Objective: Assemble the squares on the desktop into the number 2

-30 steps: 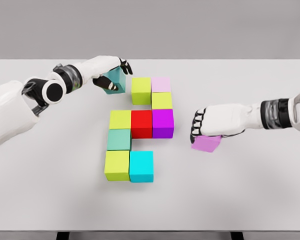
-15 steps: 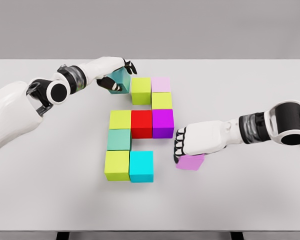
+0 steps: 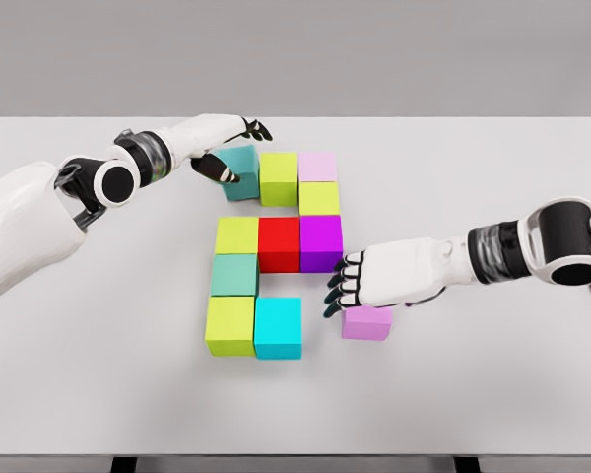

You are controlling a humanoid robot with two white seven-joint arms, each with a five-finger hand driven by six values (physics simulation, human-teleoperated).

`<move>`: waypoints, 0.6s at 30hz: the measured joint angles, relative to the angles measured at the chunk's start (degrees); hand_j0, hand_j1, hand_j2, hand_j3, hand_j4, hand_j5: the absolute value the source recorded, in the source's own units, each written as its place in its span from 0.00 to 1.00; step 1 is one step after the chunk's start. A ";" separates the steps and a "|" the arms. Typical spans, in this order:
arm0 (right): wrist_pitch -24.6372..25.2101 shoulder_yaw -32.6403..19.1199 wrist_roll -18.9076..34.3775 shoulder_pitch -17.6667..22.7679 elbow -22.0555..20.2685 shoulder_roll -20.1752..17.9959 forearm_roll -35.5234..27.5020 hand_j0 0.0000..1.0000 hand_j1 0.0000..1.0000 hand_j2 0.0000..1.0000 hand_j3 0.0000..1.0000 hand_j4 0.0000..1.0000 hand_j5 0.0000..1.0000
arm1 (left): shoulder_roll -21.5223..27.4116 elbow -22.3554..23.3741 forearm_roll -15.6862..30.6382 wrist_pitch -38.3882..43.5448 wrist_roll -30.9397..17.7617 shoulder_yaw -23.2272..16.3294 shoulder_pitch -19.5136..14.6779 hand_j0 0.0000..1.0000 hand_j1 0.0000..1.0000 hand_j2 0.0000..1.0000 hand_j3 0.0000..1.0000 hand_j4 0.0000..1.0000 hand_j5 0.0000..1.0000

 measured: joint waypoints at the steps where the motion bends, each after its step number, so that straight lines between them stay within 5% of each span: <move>1: 0.00 -0.06 0.00 -0.26 -0.01 -0.02 -0.02 1.00 1.00 1.00 1.00 1.00 1.00 | 0.00 0.17 0.00 0.01 0.00 0.00 0.00 0.85 0.85 0.85 0.85 0.85 0.85; 8: 0.00 -0.45 0.00 -2.20 -0.08 -0.06 -0.11 1.00 1.00 1.00 1.00 1.00 1.00 | 0.20 0.48 0.05 -0.11 0.00 0.00 -0.26 1.00 1.00 1.00 1.00 1.00 1.00; 18: 0.01 -5.18 0.00 -3.43 0.32 -3.93 -4.71 1.00 1.00 1.00 1.00 1.00 1.00 | 4.26 1.53 0.50 0.11 -0.51 -1.30 -2.90 1.00 1.00 1.00 1.00 1.00 1.00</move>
